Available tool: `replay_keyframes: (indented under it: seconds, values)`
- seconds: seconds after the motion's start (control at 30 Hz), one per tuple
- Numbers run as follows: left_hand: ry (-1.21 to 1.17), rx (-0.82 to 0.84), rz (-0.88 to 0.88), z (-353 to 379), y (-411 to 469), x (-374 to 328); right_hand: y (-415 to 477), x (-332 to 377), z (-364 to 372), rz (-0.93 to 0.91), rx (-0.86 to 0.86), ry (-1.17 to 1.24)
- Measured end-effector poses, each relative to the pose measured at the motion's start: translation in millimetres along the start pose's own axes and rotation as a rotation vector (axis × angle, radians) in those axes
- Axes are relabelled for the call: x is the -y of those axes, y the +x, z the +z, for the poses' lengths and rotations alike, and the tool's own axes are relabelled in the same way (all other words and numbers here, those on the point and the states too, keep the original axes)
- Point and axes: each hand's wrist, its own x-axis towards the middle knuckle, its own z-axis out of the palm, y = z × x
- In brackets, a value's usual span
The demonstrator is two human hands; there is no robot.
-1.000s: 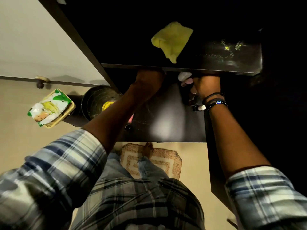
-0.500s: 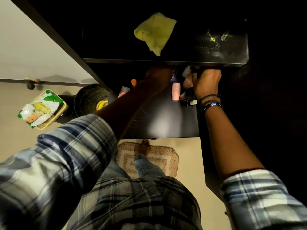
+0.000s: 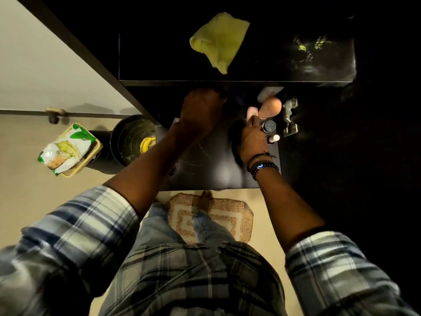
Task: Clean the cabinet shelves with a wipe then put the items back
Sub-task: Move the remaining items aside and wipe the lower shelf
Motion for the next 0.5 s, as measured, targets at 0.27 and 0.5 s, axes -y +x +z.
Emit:
replay_keyframes:
  seconds: [0.27,0.5]
  values:
    - [-0.181,-0.097,-0.101,1.6,-42.0,33.0,10.2,9.5,2.4,0.082,-0.069,-0.059]
    - [-0.256,0.035,-0.139,15.7,-52.6,50.9,12.3,9.6,2.6,0.072,-0.088,-0.120]
